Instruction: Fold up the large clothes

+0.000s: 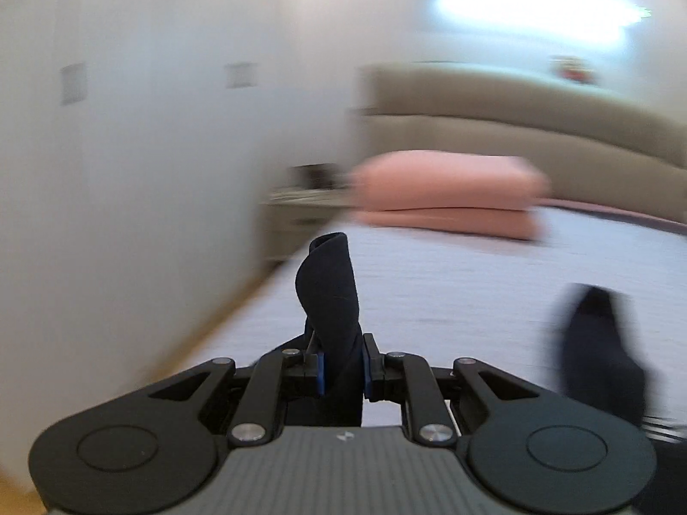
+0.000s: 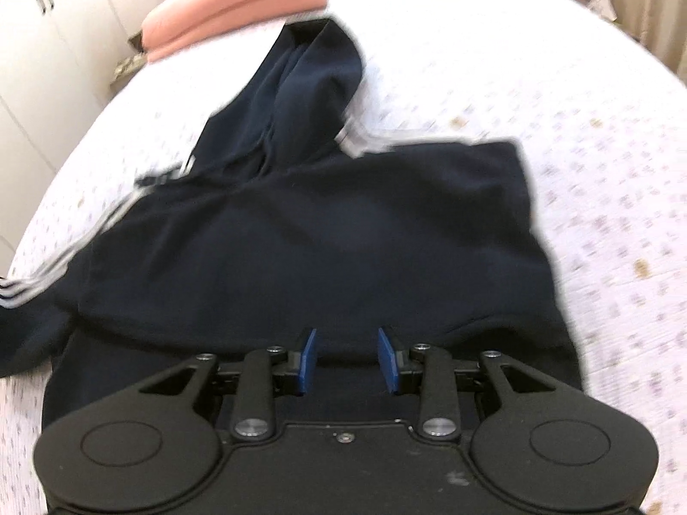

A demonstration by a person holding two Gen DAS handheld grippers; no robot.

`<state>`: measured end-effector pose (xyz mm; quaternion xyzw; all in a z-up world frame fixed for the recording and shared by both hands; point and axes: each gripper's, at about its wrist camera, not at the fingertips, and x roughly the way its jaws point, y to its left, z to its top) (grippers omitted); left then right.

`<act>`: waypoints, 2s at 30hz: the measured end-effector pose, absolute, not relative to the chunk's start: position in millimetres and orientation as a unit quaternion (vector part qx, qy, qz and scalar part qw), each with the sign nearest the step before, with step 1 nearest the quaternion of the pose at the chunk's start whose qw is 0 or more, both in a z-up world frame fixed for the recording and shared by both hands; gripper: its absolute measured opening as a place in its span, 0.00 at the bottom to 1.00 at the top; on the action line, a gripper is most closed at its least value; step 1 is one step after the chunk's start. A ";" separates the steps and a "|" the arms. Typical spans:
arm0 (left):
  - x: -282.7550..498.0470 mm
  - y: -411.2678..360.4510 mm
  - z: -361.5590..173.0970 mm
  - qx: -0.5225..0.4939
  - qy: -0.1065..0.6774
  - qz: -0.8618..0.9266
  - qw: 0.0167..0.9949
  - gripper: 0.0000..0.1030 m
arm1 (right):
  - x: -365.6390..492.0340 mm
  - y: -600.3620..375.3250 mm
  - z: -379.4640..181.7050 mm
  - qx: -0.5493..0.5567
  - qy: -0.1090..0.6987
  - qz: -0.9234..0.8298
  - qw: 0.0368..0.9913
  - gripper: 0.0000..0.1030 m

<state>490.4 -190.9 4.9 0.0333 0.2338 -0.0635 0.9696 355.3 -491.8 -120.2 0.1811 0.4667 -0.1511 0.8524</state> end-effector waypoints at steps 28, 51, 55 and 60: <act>514.3 -206.1 -118.9 -0.017 0.430 -0.147 0.890 0.73 | 392.0 -578.4 -140.7 0.191 0.435 -0.211 0.854 0.66; 537.1 -255.3 -171.0 0.113 0.453 -0.152 0.871 0.64 | 390.7 -571.9 -160.5 0.066 0.493 -0.275 0.823 0.16; 534.6 -234.3 -133.8 0.035 0.430 -0.187 0.882 0.63 | 376.1 -578.5 -114.0 0.096 0.451 -0.285 0.841 0.68; 538.4 -241.9 -121.7 0.037 0.408 -0.194 0.891 0.63 | 376.5 -559.3 -104.4 0.094 0.419 -0.249 0.868 0.48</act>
